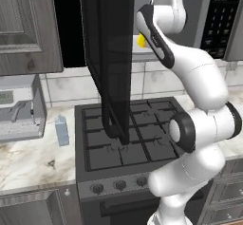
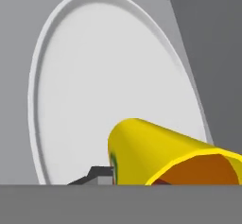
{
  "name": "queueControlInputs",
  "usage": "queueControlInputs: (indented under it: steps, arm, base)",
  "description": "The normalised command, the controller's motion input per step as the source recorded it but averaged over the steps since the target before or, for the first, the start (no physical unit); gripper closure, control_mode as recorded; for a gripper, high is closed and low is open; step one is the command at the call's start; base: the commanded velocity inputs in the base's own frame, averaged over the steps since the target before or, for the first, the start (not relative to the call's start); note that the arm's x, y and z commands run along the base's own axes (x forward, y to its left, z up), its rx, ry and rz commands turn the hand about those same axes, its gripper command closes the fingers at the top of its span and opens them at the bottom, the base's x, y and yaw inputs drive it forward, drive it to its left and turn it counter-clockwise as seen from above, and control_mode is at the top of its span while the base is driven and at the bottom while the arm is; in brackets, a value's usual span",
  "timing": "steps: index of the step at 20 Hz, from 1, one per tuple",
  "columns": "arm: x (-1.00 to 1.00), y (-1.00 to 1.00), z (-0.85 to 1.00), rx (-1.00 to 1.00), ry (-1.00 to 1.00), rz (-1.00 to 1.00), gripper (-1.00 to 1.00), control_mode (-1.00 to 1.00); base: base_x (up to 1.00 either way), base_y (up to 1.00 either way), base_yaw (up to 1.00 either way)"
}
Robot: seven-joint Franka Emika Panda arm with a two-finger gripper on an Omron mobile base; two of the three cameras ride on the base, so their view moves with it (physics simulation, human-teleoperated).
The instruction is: Place the microwavable item in the microwave. Then, close the microwave door and press the start button.
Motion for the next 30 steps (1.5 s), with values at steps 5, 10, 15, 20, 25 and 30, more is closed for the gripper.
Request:
queueControlInputs:
  steps: [5, 10, 15, 20, 25, 30]
  arm:
    - [0.38, 0.18, -0.20, -0.04, 0.13, 0.01, -1.00, -1.00]
    - [0.04, 0.12, -0.06, -0.03, 0.01, 0.00, -1.00, -1.00]
    - [0.00, 0.09, 0.14, -0.04, -0.12, 0.00, -1.00, -1.00]
    - [0.00, 0.07, 0.15, -0.05, -0.19, 0.00, -1.00, -1.00]
    - [-0.40, 0.08, -0.01, -0.10, -0.34, 0.00, -1.00, -1.00]
    - [-0.98, 0.01, -0.49, -0.13, -0.41, 0.00, -1.00, -1.00]
  base:
    - [0.00, 0.00, 0.00]
    - [0.00, 0.00, 0.00]
    - [0.00, 0.00, 0.00]
    - [0.00, 0.00, 0.00]
    - [0.00, 0.00, 0.00]
    - [0.00, 0.00, 0.00]
